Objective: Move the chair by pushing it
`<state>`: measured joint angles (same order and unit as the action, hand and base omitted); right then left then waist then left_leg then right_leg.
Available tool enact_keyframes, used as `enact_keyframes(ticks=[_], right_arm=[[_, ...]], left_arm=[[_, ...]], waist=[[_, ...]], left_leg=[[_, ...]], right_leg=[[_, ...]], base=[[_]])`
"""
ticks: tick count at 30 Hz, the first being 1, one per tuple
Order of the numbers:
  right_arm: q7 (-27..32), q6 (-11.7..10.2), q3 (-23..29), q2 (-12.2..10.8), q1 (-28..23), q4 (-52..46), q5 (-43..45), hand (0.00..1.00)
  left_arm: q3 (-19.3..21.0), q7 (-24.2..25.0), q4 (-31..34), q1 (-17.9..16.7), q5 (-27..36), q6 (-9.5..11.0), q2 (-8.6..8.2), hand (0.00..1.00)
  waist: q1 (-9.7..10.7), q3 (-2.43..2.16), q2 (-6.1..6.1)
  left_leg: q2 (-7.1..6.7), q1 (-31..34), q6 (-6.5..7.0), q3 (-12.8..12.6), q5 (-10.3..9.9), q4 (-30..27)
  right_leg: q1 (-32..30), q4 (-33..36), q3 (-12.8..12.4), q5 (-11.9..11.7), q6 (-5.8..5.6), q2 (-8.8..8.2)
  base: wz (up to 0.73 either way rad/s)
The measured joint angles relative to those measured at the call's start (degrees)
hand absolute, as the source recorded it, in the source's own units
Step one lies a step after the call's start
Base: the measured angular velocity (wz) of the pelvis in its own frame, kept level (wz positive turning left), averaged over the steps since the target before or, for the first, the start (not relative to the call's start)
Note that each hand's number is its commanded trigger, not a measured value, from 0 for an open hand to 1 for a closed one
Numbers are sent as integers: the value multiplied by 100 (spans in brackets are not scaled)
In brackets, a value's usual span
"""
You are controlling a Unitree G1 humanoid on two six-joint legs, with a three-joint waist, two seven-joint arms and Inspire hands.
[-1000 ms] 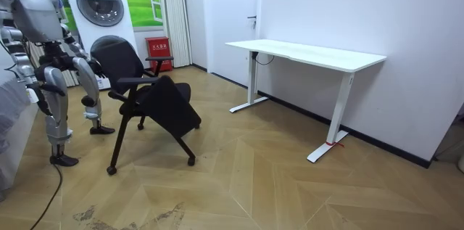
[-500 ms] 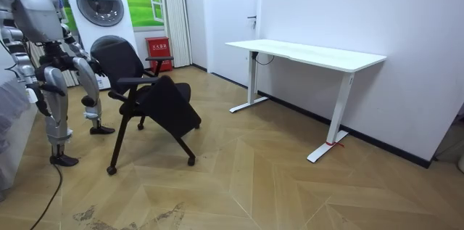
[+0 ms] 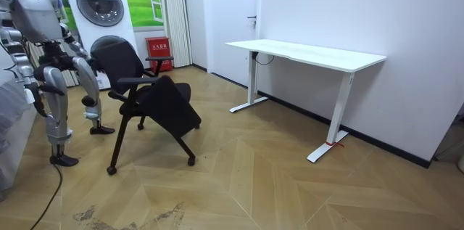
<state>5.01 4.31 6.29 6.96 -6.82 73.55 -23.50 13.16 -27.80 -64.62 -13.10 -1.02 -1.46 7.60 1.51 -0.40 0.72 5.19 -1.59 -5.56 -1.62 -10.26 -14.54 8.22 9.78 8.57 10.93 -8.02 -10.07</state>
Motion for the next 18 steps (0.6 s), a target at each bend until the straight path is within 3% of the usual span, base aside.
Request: enact_keyframes(ticks=[9, 12, 18], right_arm=[[27, 87, 165, 188, 25, 3, 152, 0], [26, 82, 165, 280, -10, -2, 396, 0], [-24, 72, 167, 395, 65, 28, 818, 0]], left_arm=[[31, -657, 358, 246, -446, 16, 154, 0], [30, -797, 874, 237, -586, 17, 206, 0], [-1, -1064, 1660, 488, -1030, 184, 314, 0]], waist=[[104, -17, -179], [121, 2, -200], [125, -7, -284]], left_leg=[[-6, -76, -5, -1, 6, 115], [-6, -103, -4, 17, 6, 134], [-7, -101, -6, 11, 4, 156]], right_leg=[[31, -1, -20, -2, 0, 11], [52, -4, -43, -1, 2, 18], [21, 5, -36, -3, 5, 20]], base=[[-1], [-2], [0]])
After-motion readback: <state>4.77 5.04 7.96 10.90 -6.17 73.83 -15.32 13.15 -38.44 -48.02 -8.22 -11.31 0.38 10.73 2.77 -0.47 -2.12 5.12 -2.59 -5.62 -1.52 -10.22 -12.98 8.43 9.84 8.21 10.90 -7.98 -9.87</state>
